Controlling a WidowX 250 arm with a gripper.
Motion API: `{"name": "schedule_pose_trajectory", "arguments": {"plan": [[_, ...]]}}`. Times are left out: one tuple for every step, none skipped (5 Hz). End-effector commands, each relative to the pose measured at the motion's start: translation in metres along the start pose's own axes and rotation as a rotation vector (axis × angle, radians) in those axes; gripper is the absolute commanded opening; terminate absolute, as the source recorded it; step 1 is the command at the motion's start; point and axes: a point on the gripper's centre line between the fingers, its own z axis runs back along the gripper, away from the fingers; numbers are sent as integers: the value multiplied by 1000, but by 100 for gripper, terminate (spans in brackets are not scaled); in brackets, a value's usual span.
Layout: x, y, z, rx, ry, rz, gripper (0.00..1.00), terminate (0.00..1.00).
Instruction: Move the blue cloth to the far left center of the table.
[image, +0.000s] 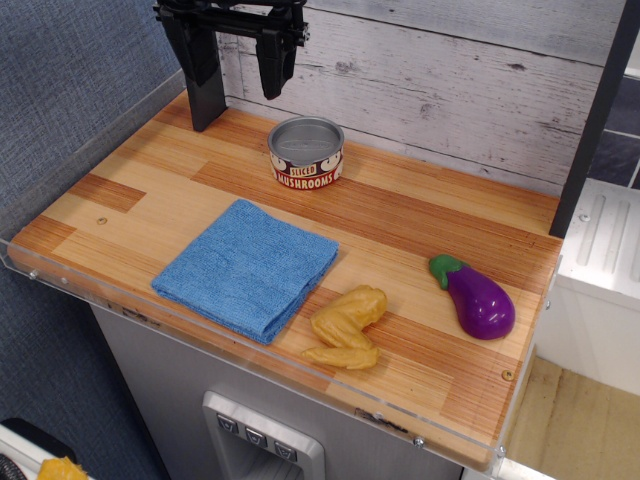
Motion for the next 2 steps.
{"name": "schedule_pose_trajectory", "arguments": {"plan": [[0,0,0,0,0,0,100,0],[-18,-7,-7,24,9,-47,100,0]]}}
